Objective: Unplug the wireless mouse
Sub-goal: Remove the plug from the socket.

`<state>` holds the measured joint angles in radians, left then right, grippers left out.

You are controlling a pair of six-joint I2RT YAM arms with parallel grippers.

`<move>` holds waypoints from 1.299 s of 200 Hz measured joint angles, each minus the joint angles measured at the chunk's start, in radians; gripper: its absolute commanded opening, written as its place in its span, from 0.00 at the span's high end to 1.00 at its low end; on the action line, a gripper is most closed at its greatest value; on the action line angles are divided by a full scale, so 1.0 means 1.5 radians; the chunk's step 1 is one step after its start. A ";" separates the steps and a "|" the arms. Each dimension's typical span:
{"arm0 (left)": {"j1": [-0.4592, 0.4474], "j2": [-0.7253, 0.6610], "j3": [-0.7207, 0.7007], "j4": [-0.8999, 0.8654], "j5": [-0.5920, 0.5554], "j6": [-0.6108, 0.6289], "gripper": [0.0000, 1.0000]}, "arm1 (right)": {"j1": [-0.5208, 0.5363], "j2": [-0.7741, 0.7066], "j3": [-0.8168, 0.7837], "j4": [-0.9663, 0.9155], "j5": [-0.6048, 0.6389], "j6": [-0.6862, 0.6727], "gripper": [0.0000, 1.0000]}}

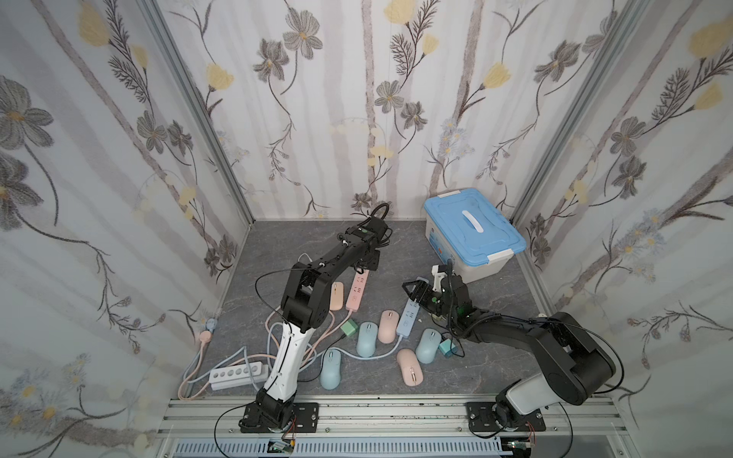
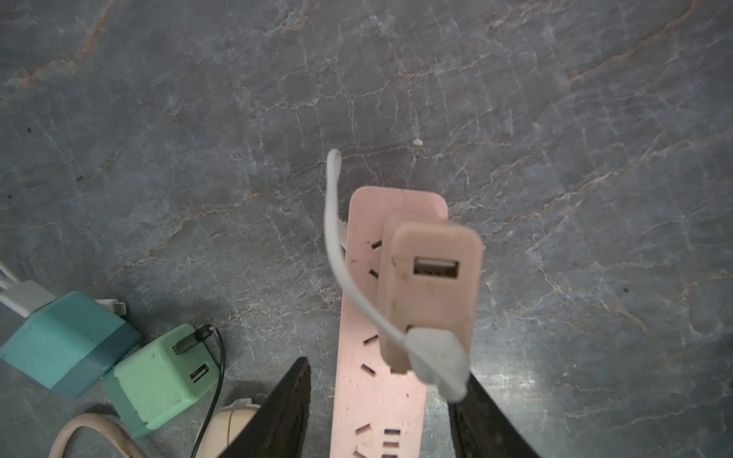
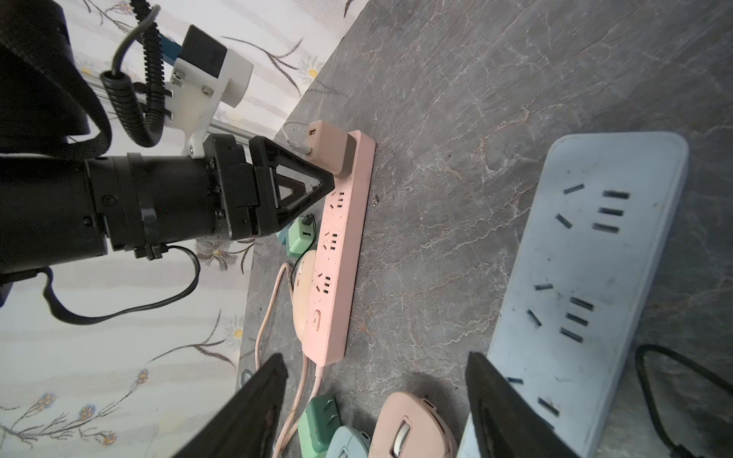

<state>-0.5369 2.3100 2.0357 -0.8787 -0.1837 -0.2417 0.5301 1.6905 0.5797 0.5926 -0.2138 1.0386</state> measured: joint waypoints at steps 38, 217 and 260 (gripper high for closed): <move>0.000 0.041 0.073 -0.012 -0.007 0.002 0.54 | 0.000 0.011 0.008 0.000 0.000 0.000 0.28; 0.000 -0.035 -0.021 0.027 0.027 0.004 1.00 | 0.013 0.112 0.106 0.033 -0.072 -0.028 0.25; 0.000 -0.105 -0.097 0.089 0.102 0.005 1.00 | 0.049 0.200 0.194 0.062 -0.108 -0.040 0.28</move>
<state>-0.5365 2.1529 1.8904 -0.7456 -0.0299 -0.2344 0.6037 1.9907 0.8711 0.6849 -0.3752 0.9783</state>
